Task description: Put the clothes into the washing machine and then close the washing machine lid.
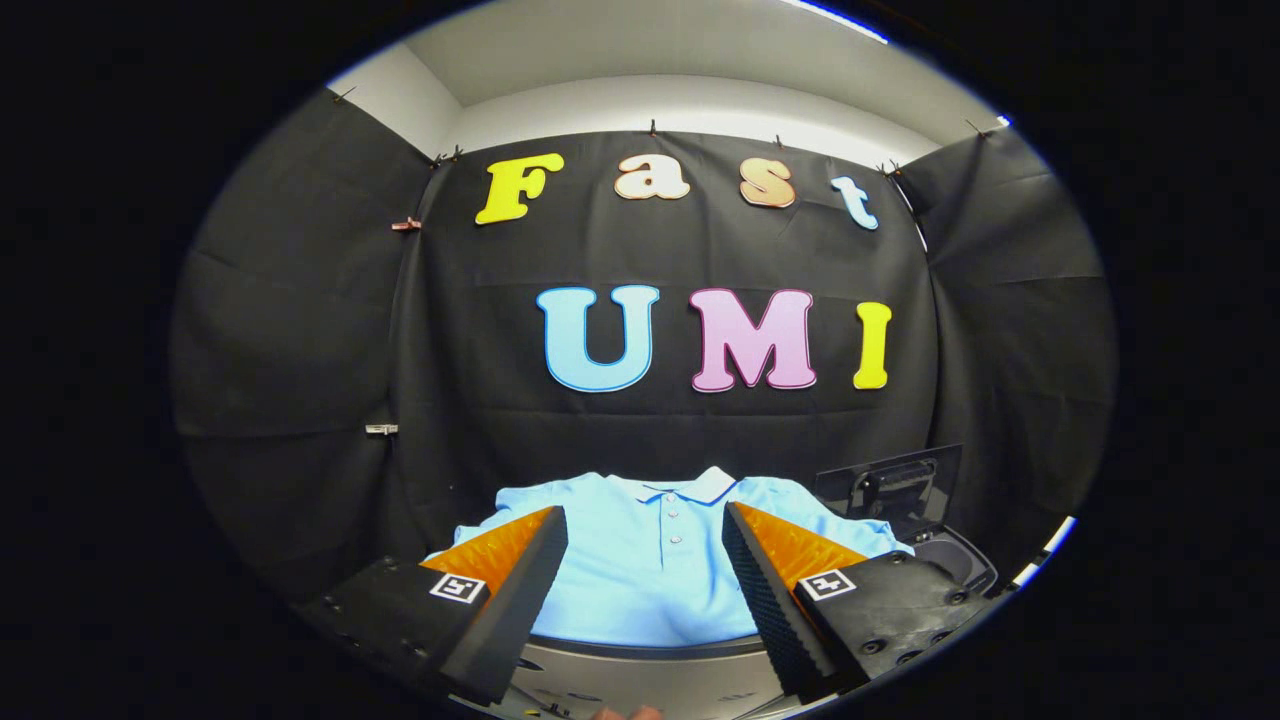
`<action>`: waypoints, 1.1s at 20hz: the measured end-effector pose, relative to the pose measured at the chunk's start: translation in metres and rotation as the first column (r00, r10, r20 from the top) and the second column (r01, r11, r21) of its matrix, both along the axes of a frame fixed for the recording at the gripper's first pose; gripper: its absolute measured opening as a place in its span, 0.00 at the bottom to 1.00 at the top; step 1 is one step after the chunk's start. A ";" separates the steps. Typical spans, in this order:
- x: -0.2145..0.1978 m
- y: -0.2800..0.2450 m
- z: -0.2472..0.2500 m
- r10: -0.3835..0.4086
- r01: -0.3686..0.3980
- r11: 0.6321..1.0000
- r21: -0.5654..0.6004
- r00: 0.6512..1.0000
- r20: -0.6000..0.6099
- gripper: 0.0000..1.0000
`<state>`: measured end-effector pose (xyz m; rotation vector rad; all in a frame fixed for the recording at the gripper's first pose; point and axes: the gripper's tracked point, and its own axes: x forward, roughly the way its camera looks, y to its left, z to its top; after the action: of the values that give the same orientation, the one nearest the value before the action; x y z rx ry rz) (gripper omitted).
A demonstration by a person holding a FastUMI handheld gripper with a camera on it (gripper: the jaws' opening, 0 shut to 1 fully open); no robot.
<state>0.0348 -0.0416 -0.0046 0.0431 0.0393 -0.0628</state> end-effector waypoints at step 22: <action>0.131 -0.056 -0.066 -0.089 0.078 0.996 -0.044 0.809 -0.581 0.99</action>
<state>0.1653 -0.0978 -0.0705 0.0060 0.6581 -0.1638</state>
